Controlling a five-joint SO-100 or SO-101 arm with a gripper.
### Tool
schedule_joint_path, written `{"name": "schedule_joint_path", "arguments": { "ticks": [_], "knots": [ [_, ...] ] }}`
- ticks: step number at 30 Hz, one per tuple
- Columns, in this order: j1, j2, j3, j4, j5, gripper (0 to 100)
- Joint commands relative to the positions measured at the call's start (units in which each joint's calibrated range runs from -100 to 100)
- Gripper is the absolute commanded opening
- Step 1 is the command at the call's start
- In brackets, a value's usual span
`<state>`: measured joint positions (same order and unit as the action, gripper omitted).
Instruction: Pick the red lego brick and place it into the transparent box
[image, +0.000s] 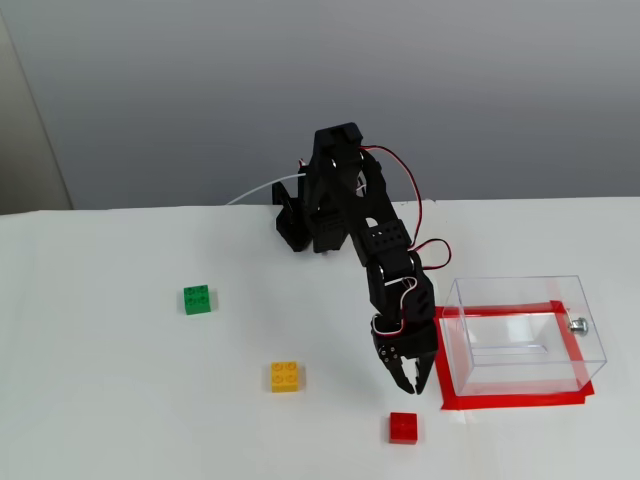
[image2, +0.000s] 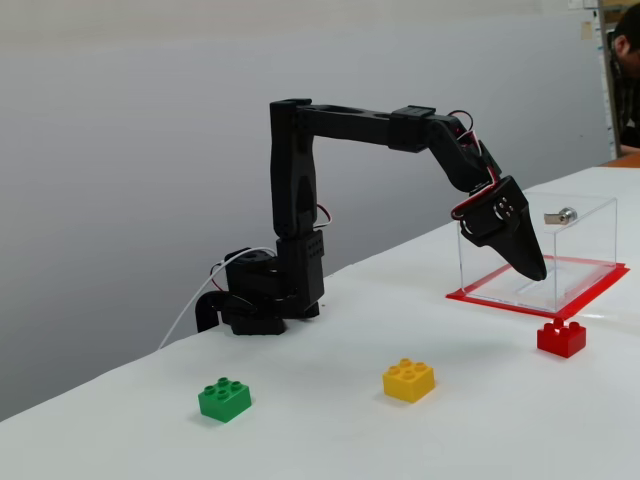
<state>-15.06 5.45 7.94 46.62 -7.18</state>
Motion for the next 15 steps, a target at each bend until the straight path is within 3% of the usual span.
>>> {"name": "schedule_joint_path", "arguments": {
  "ticks": [1, 7, 15],
  "knots": [
    [0.46, 0.02, -2.25, -1.18, -0.13, 2],
    [0.68, 0.27, -1.8, -1.53, 0.29, 13],
    [0.24, 3.07, -1.98, -3.36, 2.74, 21]
  ]
}}
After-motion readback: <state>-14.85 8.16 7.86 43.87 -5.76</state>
